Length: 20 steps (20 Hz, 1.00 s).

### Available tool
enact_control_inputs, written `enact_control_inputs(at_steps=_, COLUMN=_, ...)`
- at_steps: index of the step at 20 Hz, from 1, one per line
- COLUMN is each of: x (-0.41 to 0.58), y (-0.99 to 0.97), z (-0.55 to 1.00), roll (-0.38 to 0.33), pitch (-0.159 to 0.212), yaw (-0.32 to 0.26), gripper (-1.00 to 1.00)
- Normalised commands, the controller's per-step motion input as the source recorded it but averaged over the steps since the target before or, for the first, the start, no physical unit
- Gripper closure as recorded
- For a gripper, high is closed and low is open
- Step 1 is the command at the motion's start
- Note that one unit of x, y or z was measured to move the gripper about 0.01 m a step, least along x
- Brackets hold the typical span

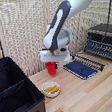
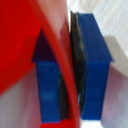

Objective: Kindly spot and seek the red cup placed ahead of you. Cautiously adjust your gripper towards the red cup, gripping it gently. Find the after-storage area of the caddy. Relocate the red cup in your grip over the rear portion and softly release it into the compartment.

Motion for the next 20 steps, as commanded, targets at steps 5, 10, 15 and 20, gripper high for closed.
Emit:
enact_control_inputs(at_steps=5, x=0.345, y=0.41, z=0.85, roll=0.021, pitch=-0.021, yaw=-0.061, gripper=1.00)
enact_control_inputs(at_steps=10, x=0.399, y=0.49, z=0.95, roll=0.000, pitch=0.002, yaw=-0.002, gripper=1.00)
enact_control_inputs(at_steps=15, x=0.475, y=0.73, z=0.87, roll=0.000, pitch=0.062, yaw=0.000, gripper=1.00)
enact_control_inputs(at_steps=20, x=0.425, y=0.76, z=0.86, roll=0.000, pitch=0.120, yaw=0.022, gripper=1.00)
